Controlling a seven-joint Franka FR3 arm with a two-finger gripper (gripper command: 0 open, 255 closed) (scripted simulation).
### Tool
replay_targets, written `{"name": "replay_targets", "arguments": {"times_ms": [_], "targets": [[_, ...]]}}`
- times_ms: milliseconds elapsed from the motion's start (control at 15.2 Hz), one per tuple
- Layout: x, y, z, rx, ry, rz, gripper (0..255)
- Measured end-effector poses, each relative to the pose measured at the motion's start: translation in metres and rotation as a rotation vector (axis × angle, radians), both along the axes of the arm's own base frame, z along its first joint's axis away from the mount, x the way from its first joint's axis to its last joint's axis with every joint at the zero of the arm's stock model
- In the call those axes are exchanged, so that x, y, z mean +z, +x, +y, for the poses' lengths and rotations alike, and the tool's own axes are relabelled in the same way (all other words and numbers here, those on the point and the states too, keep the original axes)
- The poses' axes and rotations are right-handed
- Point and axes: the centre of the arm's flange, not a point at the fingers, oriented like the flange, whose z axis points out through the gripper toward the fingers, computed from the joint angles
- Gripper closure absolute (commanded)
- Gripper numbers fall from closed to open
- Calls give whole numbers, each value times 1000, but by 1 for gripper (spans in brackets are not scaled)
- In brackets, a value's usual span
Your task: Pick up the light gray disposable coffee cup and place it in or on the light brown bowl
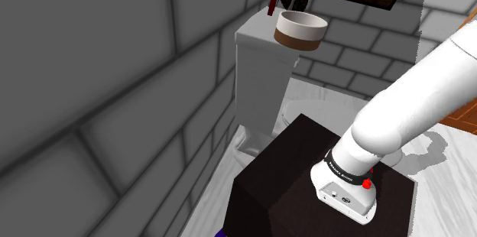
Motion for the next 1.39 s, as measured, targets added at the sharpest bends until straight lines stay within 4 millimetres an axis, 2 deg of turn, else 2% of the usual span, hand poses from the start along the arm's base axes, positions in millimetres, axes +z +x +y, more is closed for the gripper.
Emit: {"name": "replay_targets", "arguments": {"times_ms": [132,198,1386], "targets": [[0,-20,5,0,0,0,255],[-4,-22,6,0,0,0,255],[-97,-24,8,0,0,1,255]]}}
